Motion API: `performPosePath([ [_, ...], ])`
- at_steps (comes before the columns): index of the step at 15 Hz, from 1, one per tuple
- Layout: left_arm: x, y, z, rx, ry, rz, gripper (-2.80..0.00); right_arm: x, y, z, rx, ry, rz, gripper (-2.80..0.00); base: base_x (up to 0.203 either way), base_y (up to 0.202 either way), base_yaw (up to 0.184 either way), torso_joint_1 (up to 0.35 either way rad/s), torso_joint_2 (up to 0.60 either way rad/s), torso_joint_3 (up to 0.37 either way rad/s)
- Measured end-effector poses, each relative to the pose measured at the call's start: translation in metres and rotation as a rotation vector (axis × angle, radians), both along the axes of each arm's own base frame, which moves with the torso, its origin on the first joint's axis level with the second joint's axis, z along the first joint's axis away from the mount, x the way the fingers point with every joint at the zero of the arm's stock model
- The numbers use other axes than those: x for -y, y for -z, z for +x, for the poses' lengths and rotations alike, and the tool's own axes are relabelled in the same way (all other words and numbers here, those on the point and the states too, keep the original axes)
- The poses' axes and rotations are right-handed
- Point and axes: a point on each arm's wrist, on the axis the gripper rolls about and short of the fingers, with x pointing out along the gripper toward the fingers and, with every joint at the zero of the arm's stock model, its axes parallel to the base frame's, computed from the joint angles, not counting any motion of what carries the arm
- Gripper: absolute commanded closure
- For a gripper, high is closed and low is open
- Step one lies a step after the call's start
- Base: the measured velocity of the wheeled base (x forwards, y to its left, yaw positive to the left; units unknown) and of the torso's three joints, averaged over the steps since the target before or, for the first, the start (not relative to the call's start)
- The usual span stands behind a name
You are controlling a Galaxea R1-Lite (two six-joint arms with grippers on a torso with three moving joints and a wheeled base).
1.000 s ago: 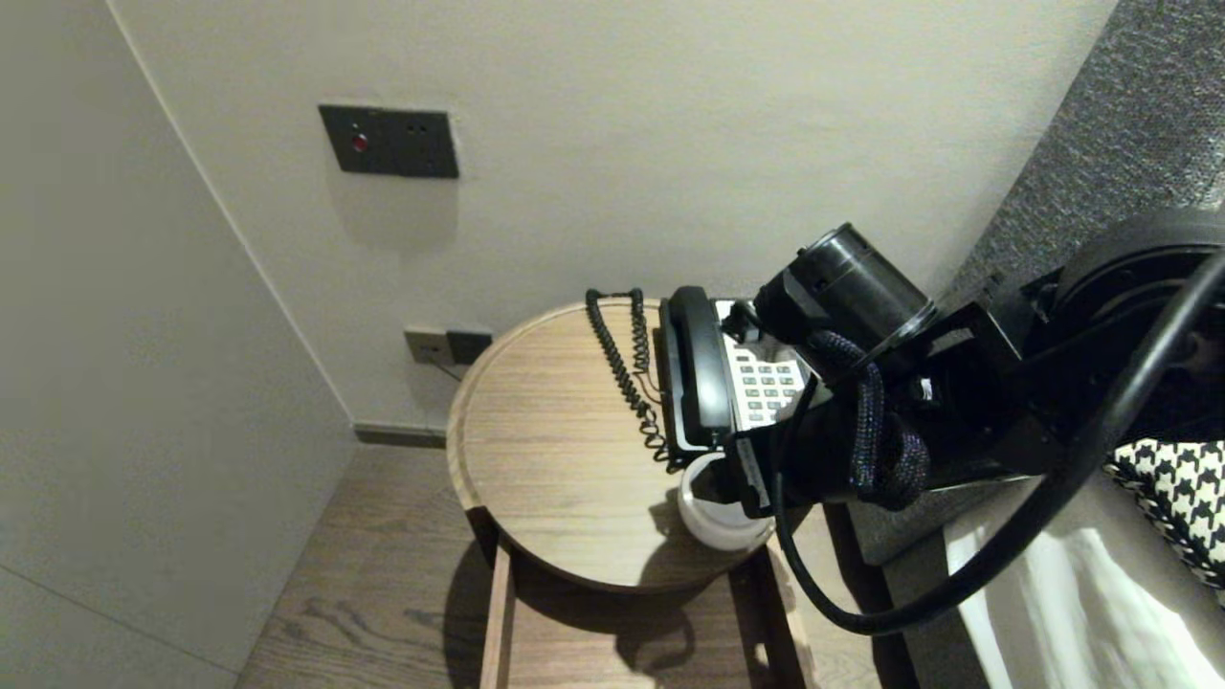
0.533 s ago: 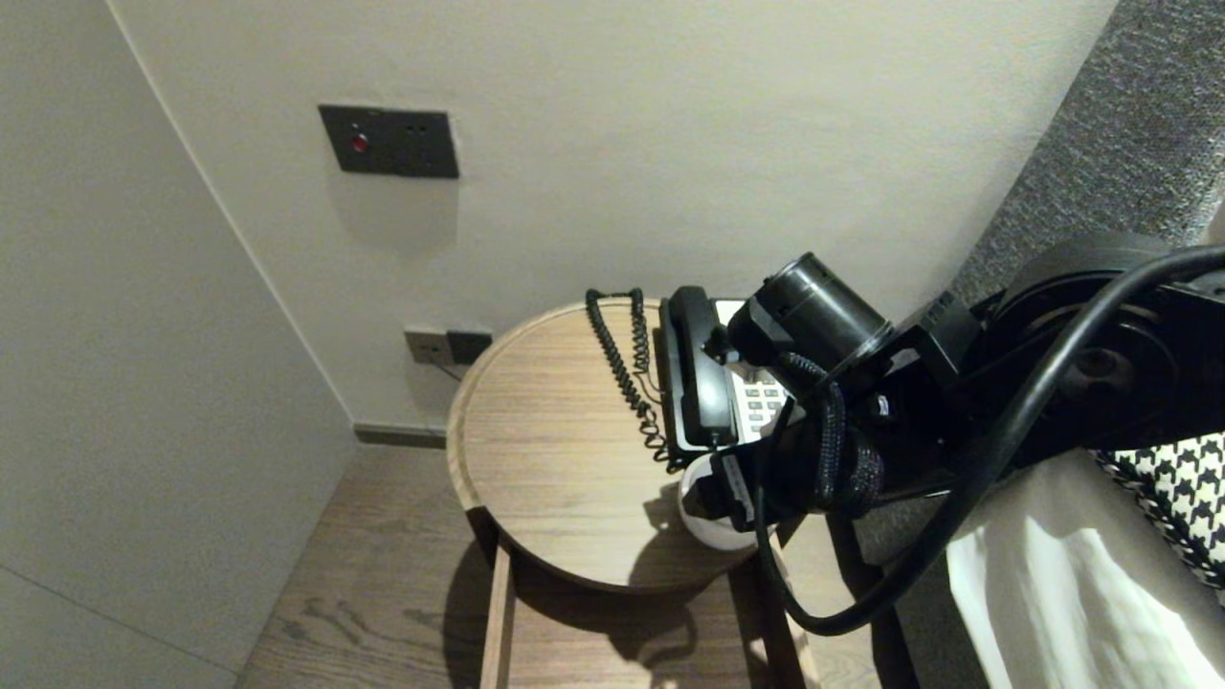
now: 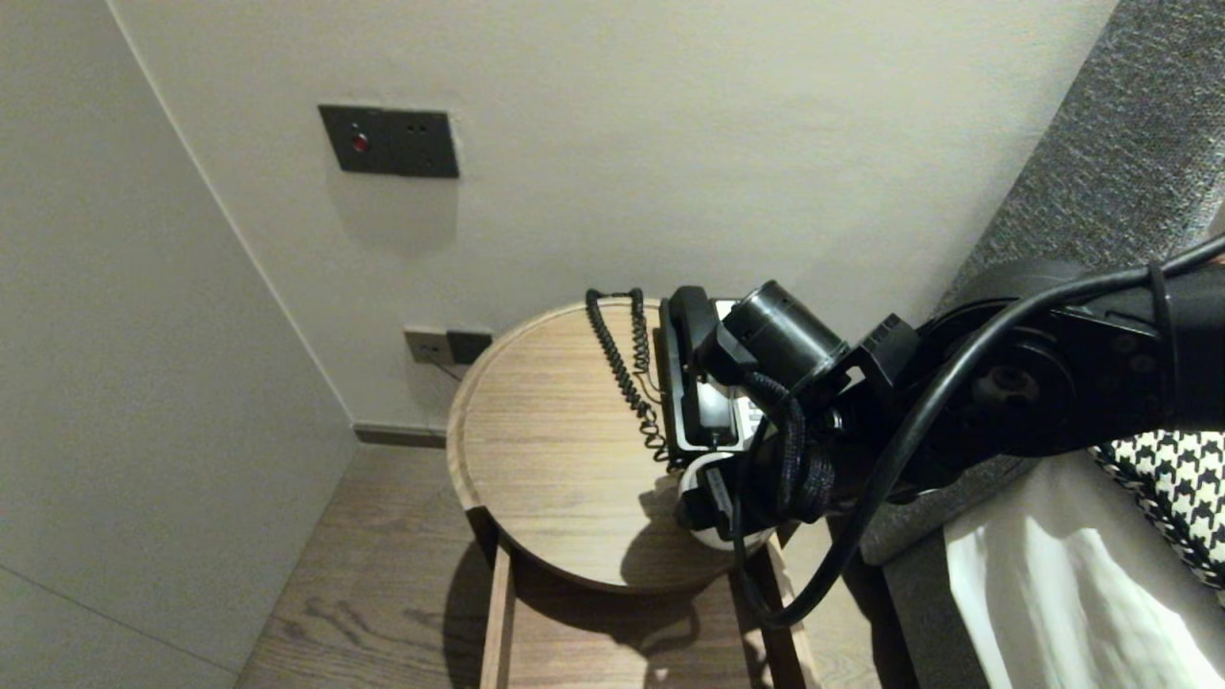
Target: Put the remote controls on the table in the drawer one by one
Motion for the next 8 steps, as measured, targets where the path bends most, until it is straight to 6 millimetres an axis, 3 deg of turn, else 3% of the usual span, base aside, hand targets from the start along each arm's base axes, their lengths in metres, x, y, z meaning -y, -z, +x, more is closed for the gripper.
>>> performPosePath([
  [8,0.0,0.0,0.0,0.0,0.0,0.0,0.0,-0.008,0.0008,0.0106,0.007,0.004,0.008,-2.8,0.0,0.0,0.0,0.0,0.0,0.0],
])
